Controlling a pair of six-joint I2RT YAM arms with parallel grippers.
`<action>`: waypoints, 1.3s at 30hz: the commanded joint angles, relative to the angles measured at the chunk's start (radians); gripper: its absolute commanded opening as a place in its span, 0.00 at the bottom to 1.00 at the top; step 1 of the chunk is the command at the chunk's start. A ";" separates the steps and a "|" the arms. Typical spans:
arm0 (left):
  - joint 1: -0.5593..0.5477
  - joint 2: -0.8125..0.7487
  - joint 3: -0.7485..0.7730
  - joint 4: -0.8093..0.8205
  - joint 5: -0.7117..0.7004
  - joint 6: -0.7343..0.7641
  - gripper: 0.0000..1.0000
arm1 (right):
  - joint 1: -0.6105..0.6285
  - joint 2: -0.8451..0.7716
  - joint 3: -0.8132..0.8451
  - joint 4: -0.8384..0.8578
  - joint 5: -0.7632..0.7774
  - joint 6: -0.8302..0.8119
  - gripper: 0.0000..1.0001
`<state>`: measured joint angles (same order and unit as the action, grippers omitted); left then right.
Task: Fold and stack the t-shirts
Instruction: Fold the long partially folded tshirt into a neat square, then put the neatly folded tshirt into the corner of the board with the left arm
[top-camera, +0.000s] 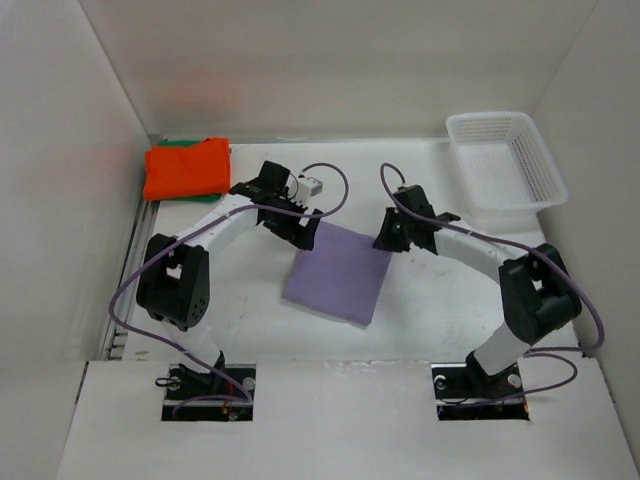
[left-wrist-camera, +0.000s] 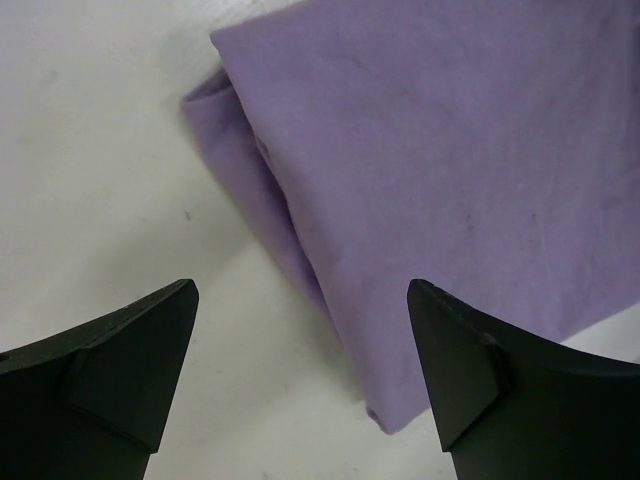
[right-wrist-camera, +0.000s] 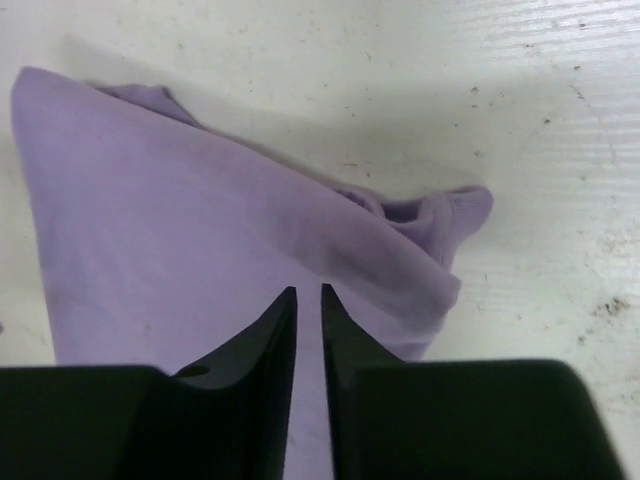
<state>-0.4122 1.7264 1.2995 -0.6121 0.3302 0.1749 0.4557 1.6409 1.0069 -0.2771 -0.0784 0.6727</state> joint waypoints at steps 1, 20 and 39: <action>0.026 0.036 -0.039 -0.014 0.119 -0.112 0.87 | 0.022 -0.111 -0.014 0.003 0.043 -0.018 0.23; -0.003 0.275 -0.057 -0.003 0.188 -0.204 0.52 | 0.071 -0.420 -0.277 -0.043 0.117 0.134 0.39; 0.187 0.202 0.177 -0.038 0.003 -0.241 0.00 | -0.171 -0.739 -0.357 -0.197 0.129 0.079 0.40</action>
<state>-0.2855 1.9911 1.3750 -0.6735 0.4973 -0.0753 0.2962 0.9089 0.6514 -0.4641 0.0456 0.7803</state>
